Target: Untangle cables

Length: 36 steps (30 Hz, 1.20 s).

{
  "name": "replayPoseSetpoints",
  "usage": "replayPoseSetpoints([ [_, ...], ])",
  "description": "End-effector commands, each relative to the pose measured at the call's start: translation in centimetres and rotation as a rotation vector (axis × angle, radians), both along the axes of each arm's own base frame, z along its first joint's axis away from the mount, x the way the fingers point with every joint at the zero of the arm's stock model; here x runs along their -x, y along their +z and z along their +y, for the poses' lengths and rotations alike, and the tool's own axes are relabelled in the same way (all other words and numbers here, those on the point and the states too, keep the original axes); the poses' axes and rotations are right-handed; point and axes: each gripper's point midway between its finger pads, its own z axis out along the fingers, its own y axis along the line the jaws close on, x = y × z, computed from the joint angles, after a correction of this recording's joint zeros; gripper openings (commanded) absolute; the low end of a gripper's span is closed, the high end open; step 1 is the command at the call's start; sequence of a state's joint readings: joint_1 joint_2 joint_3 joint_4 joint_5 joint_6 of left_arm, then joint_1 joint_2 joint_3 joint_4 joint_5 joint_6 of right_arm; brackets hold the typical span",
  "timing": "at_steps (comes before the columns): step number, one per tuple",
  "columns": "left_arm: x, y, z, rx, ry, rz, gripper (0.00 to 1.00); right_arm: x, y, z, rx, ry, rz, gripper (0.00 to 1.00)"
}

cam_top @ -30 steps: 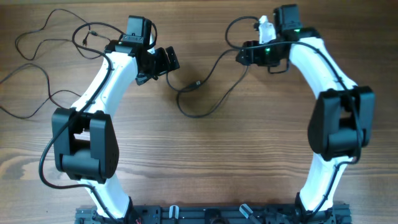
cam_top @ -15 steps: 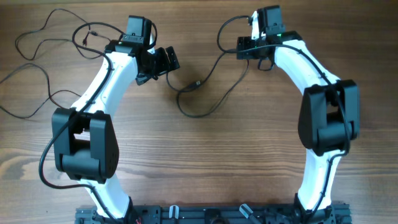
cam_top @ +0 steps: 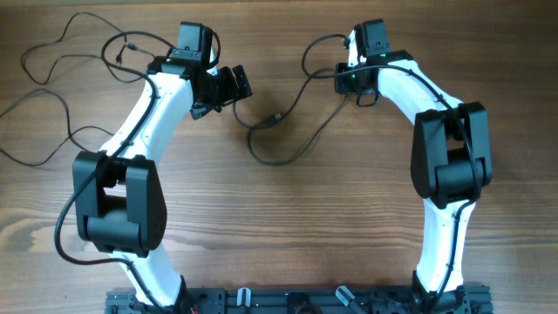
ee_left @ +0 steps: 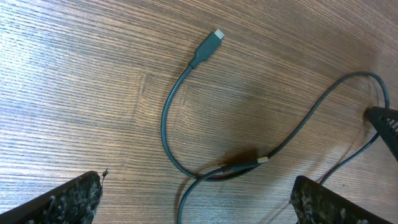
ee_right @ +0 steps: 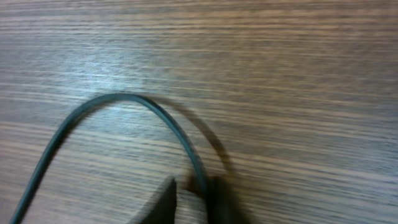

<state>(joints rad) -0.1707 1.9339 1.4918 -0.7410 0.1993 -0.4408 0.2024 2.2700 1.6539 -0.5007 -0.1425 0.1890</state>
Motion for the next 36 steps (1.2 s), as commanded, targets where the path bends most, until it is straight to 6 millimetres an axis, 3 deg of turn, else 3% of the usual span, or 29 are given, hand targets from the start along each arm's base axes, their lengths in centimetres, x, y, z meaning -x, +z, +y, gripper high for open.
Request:
replayPoseSetpoints([
  [1,0.1,-0.5,-0.1,0.01,0.009,0.014,1.0,1.1,-0.5,1.8,-0.125,-0.029,0.07,0.04],
  [4,0.0,-0.4,-0.1,0.012,0.008,0.01,1.0,0.6,4.5,3.8,-0.278,-0.007,0.025,0.04],
  [7,0.0,0.4,-1.0,0.088,-0.011,0.01,1.0,1.4,12.8,6.2,-0.434,0.103,-0.074,0.04],
  [11,-0.8,6.7,-4.3,0.485,-0.144,-0.089,1.0,3.8,20.2,7.7,-0.538,0.243,-0.166,0.04],
  [12,-0.9,9.9,-5.1,0.637,-0.208,-0.146,1.0,4.9,22.4,8.2,-0.566,0.305,-0.202,0.04],
  [15,-1.2,15.6,-4.7,0.901,-0.205,-0.164,1.0,6.6,26.1,9.0,-0.589,0.394,-0.278,0.04],
  [18,-1.3,19.1,-3.9,1.025,-0.204,-0.168,0.99,7.2,27.0,9.6,-0.588,0.42,-0.301,0.04],
  [21,-1.5,23.2,-3.5,1.047,-0.351,-0.344,0.94,8.8,27.2,11.5,-0.615,0.512,-0.292,0.04],
  [25,-1.8,25.8,-3.2,0.997,-0.483,-0.548,0.92,11.3,28.0,14.0,-0.7,0.609,-0.245,0.04],
  [31,-0.7,24.4,-5.7,1.095,-0.385,-0.298,0.85,10.2,28.3,14.4,-0.693,0.542,-0.263,0.04],
  [36,-0.1,24.4,-7.6,1.155,-0.315,-0.149,0.75,9.1,28.4,15.0,-0.645,0.499,-0.31,0.04],
])
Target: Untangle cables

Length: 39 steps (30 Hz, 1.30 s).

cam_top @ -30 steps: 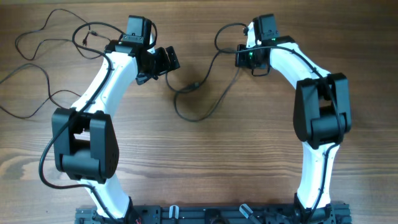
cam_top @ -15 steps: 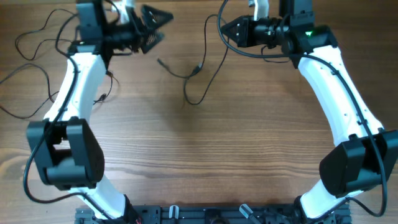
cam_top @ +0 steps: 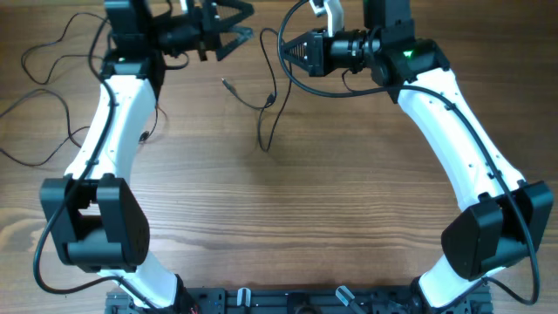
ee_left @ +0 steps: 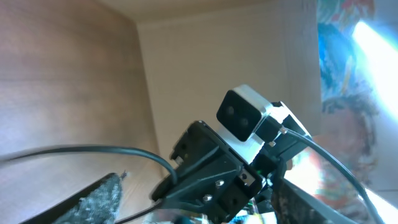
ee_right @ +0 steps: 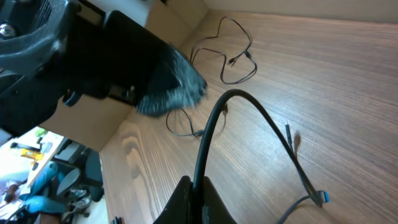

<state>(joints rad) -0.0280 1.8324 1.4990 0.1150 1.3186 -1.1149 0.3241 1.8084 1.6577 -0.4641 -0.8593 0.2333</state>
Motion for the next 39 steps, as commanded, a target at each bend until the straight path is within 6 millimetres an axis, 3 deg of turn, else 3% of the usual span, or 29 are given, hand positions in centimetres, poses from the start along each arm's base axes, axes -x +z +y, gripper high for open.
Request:
replayPoseSetpoints([
  [1,0.9,0.9,-0.9,0.04,-0.023,0.155,0.75,-0.7,0.0,0.4,0.031,-0.085,0.011,0.04],
  [7,-0.2,0.7,-0.7,0.053,0.045,0.242,0.71,-0.1,0.8,2.8,0.027,-0.063,-0.048,0.04],
  [14,-0.5,0.4,-0.6,0.061,0.069,0.307,0.67,-0.3,1.2,3.2,0.016,-0.08,-0.057,0.04],
  [21,-0.7,0.3,-0.5,0.065,0.082,0.323,0.51,-0.3,1.2,3.3,0.009,-0.085,-0.041,0.04],
  [28,-1.0,0.3,-0.4,0.064,0.104,0.326,0.49,0.2,1.6,3.7,-0.016,-0.057,-0.034,0.04],
  [34,-1.1,0.2,-0.4,0.064,0.108,0.325,0.28,0.2,1.6,3.8,-0.021,-0.057,-0.024,0.04],
  [36,-1.1,0.2,-0.4,0.064,0.108,0.325,0.28,0.5,1.7,4.0,-0.03,-0.04,-0.019,0.04],
  [39,-1.1,0.2,-0.4,0.064,0.108,0.325,0.17,0.9,1.8,4.3,-0.034,-0.025,-0.018,0.04],
])
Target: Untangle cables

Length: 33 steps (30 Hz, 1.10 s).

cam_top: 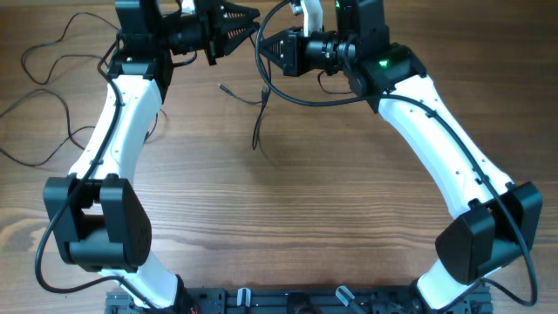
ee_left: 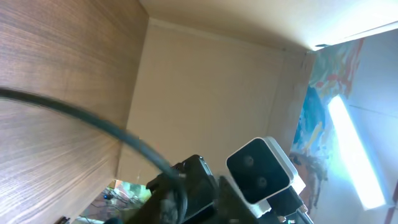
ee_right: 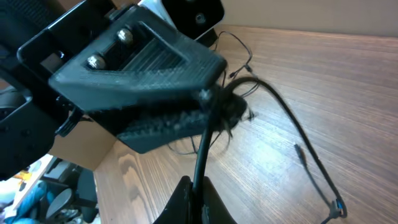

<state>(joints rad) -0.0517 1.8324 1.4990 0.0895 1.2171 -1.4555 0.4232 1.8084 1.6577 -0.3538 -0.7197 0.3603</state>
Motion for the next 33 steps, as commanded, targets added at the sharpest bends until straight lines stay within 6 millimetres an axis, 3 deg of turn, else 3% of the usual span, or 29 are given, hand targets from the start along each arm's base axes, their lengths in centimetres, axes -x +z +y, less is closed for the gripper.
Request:
replayPoseSetpoints([
  [1,0.1,0.9,0.2,-0.001,0.011,-0.028,0.15,1.0,0.9,0.7,-0.025,0.042,-0.001,0.04],
  [7,-0.1,0.9,0.3,-0.004,0.022,-0.029,0.04,1.0,0.9,0.8,-0.025,0.041,0.002,0.05],
  [8,-0.1,0.9,0.3,-0.004,0.022,-0.029,0.04,1.0,0.9,0.7,-0.025,0.041,0.002,0.1],
  [10,-0.1,0.9,0.3,-0.004,0.022,-0.03,0.04,1.0,0.9,0.7,-0.025,0.041,0.002,0.31],
  [12,-0.1,0.9,0.3,-0.008,0.021,-0.041,0.04,0.9,1.2,0.5,-0.027,0.036,-0.003,0.77],
  [13,-0.2,0.9,0.3,-0.017,0.024,-0.069,0.04,0.9,1.6,0.1,-0.031,0.029,-0.011,0.89],
  [15,-0.6,0.9,0.7,-0.039,0.04,-0.124,0.04,0.8,2.8,-1.0,-0.039,0.009,-0.031,0.98],
  [19,-1.2,0.9,2.0,-0.049,0.076,-0.14,0.04,0.3,4.9,-5.2,-0.023,-0.101,-0.043,1.0],
  [22,-0.7,1.9,2.0,-0.048,0.077,-0.162,0.04,-0.8,4.3,-9.8,0.044,-0.257,0.003,1.0],
  [24,0.1,3.4,1.8,-0.051,0.073,-0.216,0.04,-1.2,3.3,-11.6,0.078,-0.314,0.045,1.0],
  [30,3.9,9.8,1.7,-0.142,0.076,-0.627,0.04,-1.6,1.0,-14.1,0.165,-0.419,0.108,1.0],
  [32,4.3,10.4,1.9,-0.199,0.091,-0.741,0.04,-1.6,1.0,-14.1,0.165,-0.418,0.111,1.0],
  [33,3.8,9.6,2.5,-0.287,0.135,-0.797,0.04,-1.5,0.9,-14.1,0.168,-0.418,0.118,0.99],
])
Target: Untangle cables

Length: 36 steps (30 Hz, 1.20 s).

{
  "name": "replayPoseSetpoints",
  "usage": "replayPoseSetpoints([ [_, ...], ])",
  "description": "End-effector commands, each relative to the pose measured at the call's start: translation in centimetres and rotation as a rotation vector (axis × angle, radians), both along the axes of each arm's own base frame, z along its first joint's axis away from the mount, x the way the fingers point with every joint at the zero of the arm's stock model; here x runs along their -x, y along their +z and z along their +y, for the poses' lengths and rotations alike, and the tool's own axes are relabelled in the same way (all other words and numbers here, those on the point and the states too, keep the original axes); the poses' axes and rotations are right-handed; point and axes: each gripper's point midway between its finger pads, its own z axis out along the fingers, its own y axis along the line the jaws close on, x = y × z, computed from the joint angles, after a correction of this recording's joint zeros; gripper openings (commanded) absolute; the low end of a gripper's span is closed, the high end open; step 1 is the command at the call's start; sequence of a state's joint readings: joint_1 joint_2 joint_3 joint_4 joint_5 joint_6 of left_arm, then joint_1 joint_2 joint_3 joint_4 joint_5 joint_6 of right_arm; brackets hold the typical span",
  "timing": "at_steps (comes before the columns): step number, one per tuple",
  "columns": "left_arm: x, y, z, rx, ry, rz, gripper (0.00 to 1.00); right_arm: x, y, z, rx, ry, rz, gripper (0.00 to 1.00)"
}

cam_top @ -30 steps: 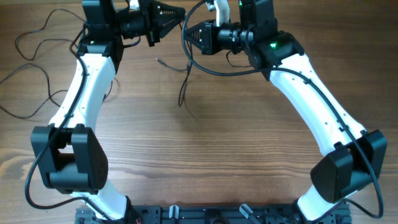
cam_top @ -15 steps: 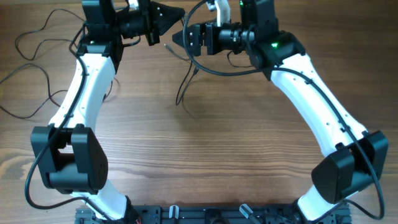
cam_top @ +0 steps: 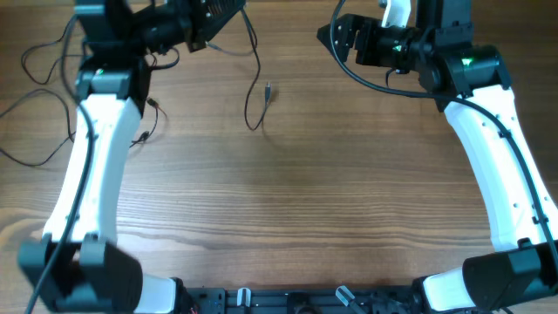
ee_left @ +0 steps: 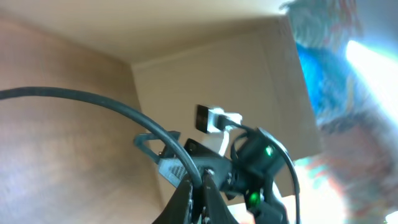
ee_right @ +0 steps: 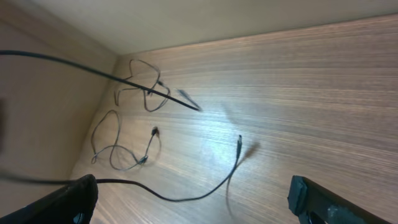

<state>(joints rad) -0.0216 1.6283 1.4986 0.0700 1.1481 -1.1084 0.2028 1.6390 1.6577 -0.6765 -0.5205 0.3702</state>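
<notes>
A thin dark cable [cam_top: 258, 65] hangs from my left gripper [cam_top: 218, 16], which is raised at the far left and shut on it. Its plug end [cam_top: 268, 90] dangles just over the wooden table [cam_top: 305, 201]. In the left wrist view the fingers [ee_left: 189, 186] pinch the cable [ee_left: 124, 106], and the right arm shows beyond them. My right gripper [cam_top: 336, 35] is raised at the far right, apart from the cable and open. The right wrist view shows its gripper [ee_right: 193, 186] empty, with the hanging cable [ee_right: 205, 195] and its plug [ee_right: 239, 142] below.
More loose thin cables [cam_top: 48, 96] lie in loops on the table's far left, also visible in the right wrist view as cable loops [ee_right: 118, 149]. A short cable end [cam_top: 144, 113] lies beside the left arm. The arm bases stand at the near edge.
The grippers were together at the cable, the right one shut on it. Now the right gripper is open and has moved off to the right. The left one is shut on the cable.
At first the cable lay on the table, my right gripper shut on it and the left open over its plug end. Then the right held it up high facing the open left gripper. The two met at the cable, and now only the left holds it.
</notes>
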Motion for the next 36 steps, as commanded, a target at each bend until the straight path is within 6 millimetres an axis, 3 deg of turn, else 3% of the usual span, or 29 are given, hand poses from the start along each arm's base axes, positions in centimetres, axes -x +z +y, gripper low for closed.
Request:
replayPoseSetpoints([
  [1,-0.4,0.2,1.3,-0.218,0.152,-0.278,0.04,-0.1,-0.3,-0.4,0.024,-0.025,0.007,1.0],
  [4,-3.6,-5.5,5.9,-0.538,0.428,-0.202,0.04,0.2,-0.8,-0.5,0.031,-0.024,0.032,1.0],
  [6,-3.6,-8.4,7.9,-0.691,0.501,-0.126,0.04,0.4,-1.0,-0.5,0.034,-0.024,0.04,1.0],
  [8,-2.2,-9.5,7.9,-0.74,0.456,-0.095,0.04,0.2,-1.1,-0.8,0.047,-0.04,0.038,1.0],
  [12,0.2,-7.5,5.7,-0.691,0.371,-0.141,0.04,-0.1,-1.2,-1.2,0.064,-0.062,0.032,1.0],
  [15,3.5,-2.2,3.8,-0.598,0.32,-0.286,0.04,-0.1,-1.2,-1.3,0.066,-0.064,0.033,1.0],
  [17,6.1,2.1,3.7,-0.556,0.336,-0.415,0.04,-0.1,-1.3,-1.3,0.066,-0.064,0.035,1.0],
  [19,7.6,4.0,4.1,-0.555,0.375,-0.469,0.04,-0.1,-1.3,-1.3,0.066,-0.064,0.035,1.0],
  [22,9.1,5.5,6.3,-0.605,0.508,-0.478,0.04,-0.1,-1.3,-1.3,0.066,-0.064,0.035,1.0],
  [25,9.5,5.5,10.5,-0.665,0.735,-0.369,0.04,0.0,-1.3,-1.3,0.067,-0.064,0.038,1.0],
  [29,10.4,4.8,18.1,-0.606,1.135,-0.098,0.04,-0.1,-1.5,-1.3,0.068,-0.064,0.042,1.0],
  [33,11.1,4.5,22.6,-0.466,1.332,0.046,0.04,-0.1,-1.6,-1.3,0.068,-0.064,0.044,1.0],
  [34,11.5,3.6,24.2,-0.355,1.408,0.159,0.04,-0.1,-1.6,-1.3,0.069,-0.064,0.044,1.0],
  [36,12.1,2.5,25.7,-0.234,1.48,0.276,0.04,-0.1,-1.6,-1.3,0.069,-0.064,0.044,1.0],
])
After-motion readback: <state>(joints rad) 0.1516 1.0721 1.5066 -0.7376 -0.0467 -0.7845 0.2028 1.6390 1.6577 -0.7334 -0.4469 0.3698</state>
